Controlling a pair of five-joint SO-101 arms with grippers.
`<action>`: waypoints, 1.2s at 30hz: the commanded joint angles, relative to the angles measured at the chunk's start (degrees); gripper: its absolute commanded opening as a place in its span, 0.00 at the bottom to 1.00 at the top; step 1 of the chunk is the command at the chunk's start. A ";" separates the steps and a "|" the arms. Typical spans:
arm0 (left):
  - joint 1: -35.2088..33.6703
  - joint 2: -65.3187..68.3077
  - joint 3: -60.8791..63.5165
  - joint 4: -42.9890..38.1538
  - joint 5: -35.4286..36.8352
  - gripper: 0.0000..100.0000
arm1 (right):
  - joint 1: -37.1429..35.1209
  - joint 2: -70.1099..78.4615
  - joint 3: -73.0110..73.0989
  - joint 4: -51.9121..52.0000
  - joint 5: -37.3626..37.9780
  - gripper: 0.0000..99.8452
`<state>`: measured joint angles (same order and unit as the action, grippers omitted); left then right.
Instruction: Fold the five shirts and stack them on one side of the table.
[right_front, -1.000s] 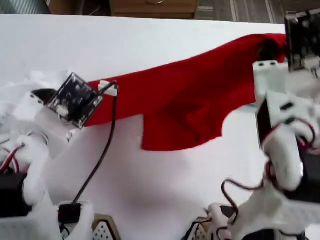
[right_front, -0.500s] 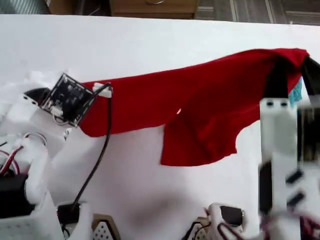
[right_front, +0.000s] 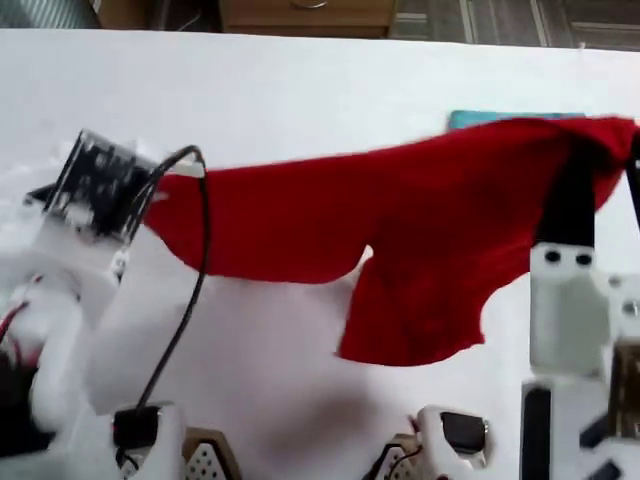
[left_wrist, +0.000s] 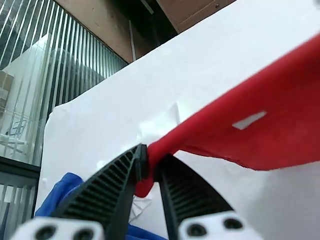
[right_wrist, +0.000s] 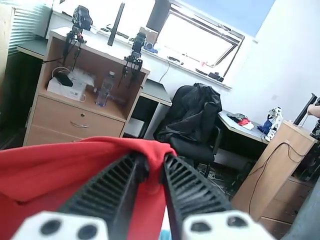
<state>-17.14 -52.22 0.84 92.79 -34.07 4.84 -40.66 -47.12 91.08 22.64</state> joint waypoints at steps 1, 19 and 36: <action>-1.23 0.53 -9.63 7.03 0.44 0.02 | 0.66 -1.36 -2.11 2.51 0.09 0.02; -5.89 0.18 -18.33 9.32 0.09 0.02 | 0.66 -3.91 -1.93 4.00 0.35 0.02; -5.89 -4.04 -17.63 9.49 -0.79 0.02 | 1.10 -7.34 -2.20 0.22 5.45 0.02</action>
<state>-22.42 -56.26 -16.22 101.41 -34.24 4.84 -48.92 -48.79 96.35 25.36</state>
